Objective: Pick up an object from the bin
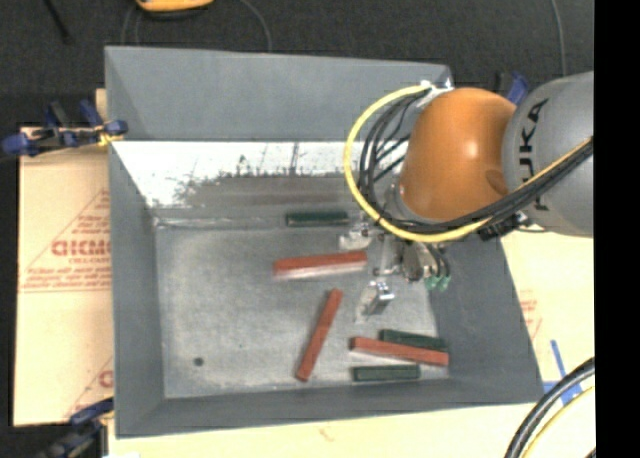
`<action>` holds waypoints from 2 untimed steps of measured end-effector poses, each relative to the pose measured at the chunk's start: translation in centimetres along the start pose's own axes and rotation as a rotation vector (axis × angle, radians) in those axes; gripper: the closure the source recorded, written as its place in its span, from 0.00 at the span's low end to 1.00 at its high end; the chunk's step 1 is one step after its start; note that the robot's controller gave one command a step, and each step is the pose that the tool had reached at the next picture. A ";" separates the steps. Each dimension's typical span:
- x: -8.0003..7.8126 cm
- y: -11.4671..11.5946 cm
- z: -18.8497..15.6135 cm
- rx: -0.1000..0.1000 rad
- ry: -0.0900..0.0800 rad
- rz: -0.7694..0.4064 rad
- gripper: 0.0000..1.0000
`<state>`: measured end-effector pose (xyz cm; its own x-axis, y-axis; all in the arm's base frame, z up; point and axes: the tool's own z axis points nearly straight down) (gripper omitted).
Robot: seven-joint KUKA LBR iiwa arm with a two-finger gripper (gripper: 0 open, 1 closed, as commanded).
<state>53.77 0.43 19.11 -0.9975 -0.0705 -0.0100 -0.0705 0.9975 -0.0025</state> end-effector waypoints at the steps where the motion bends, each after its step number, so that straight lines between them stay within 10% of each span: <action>1: -1.2 1.3 3.9 -0.002 0.006 -0.216 0.00; 2: -1.9 3.1 10.3 0.005 0.011 -0.267 1.00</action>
Offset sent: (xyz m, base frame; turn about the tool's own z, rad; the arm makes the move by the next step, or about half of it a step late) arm 0.0097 0.0373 -0.1211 -0.2679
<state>55.57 3.65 8.80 -0.9435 -0.3313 0.0024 -0.3313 0.9435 -0.0090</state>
